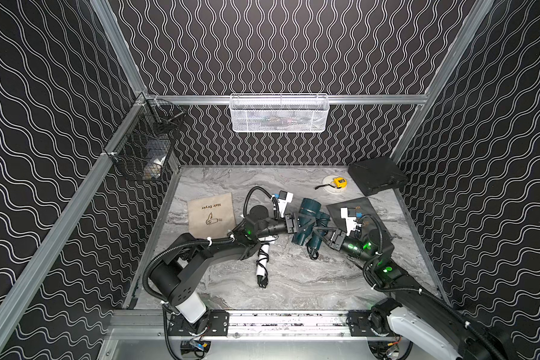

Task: Pack away hair dryers
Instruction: Adjust the hair dryer.

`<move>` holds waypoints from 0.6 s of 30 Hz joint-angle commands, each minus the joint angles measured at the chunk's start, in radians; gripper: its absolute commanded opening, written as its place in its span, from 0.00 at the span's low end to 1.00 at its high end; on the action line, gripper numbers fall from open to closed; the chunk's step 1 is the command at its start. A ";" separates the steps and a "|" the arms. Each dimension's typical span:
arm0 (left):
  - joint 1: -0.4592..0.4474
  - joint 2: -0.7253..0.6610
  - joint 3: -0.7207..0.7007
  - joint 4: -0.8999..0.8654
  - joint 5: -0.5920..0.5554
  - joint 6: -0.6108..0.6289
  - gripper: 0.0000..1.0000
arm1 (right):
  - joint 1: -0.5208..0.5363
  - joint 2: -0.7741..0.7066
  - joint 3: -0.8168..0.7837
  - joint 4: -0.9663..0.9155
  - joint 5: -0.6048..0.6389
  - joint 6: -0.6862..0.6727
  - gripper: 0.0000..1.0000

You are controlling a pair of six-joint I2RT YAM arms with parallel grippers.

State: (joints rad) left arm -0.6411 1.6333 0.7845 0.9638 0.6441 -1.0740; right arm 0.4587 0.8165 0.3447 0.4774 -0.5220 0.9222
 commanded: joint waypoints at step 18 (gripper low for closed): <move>-0.143 0.021 0.378 -1.055 -0.431 0.768 0.99 | -0.389 -0.183 0.274 -0.971 0.359 -0.215 0.14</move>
State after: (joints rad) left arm -0.7429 1.6062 1.0946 0.1944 0.3698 -0.5369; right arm 0.0940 0.6270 0.5694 -0.3470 -0.3012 0.7673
